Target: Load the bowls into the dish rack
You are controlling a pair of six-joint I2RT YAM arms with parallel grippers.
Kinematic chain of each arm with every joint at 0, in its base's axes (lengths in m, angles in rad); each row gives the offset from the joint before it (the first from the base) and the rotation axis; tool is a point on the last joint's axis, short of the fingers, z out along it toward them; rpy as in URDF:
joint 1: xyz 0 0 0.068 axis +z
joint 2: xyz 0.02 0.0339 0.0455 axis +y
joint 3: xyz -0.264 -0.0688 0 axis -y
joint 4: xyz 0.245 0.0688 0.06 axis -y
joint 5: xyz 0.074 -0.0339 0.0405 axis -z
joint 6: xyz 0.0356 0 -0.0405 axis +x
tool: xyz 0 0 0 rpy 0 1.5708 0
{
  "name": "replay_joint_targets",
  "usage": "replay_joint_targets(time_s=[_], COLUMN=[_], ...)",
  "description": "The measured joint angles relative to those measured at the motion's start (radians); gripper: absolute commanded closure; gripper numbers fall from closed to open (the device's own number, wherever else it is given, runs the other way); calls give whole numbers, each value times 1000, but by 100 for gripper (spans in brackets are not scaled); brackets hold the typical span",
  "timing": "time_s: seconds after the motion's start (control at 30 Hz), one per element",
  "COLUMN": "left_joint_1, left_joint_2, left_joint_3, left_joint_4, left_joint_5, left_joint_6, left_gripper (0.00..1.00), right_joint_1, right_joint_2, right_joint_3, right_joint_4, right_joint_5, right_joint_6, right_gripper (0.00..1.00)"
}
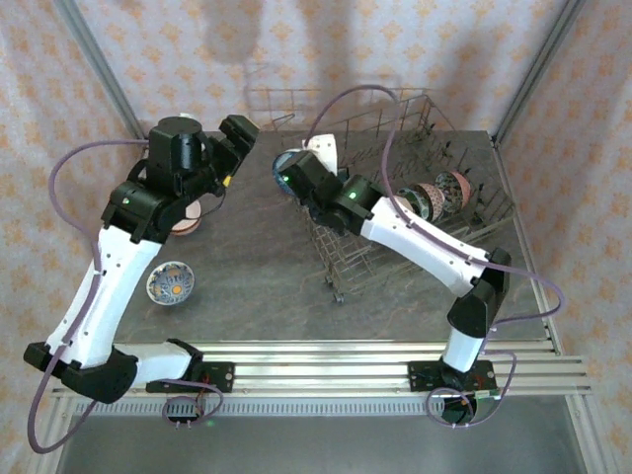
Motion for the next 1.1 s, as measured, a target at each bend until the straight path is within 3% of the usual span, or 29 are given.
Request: replay_joint_targets(time_s=[0.33,0.63,1.1], left_joint_1=[26,26,10], left_joint_2=[-84,-42,-11], left_joint_3=[-253,-452,-519], left_joint_4=[-48,-29,25], left_joint_5=[13,126,207], left_joint_6=[177,234,260], left_gripper=[1,1,2], right_joint_1=[-116,-136,-139], right_joint_2=[-31,-82,180], right_joint_3=[69,-56,6], right_joint_4=[-256,-457,-757], right_joint_5=[187,303,333], right_joint_6=[-11,78,380], right_gripper=[100,100,100])
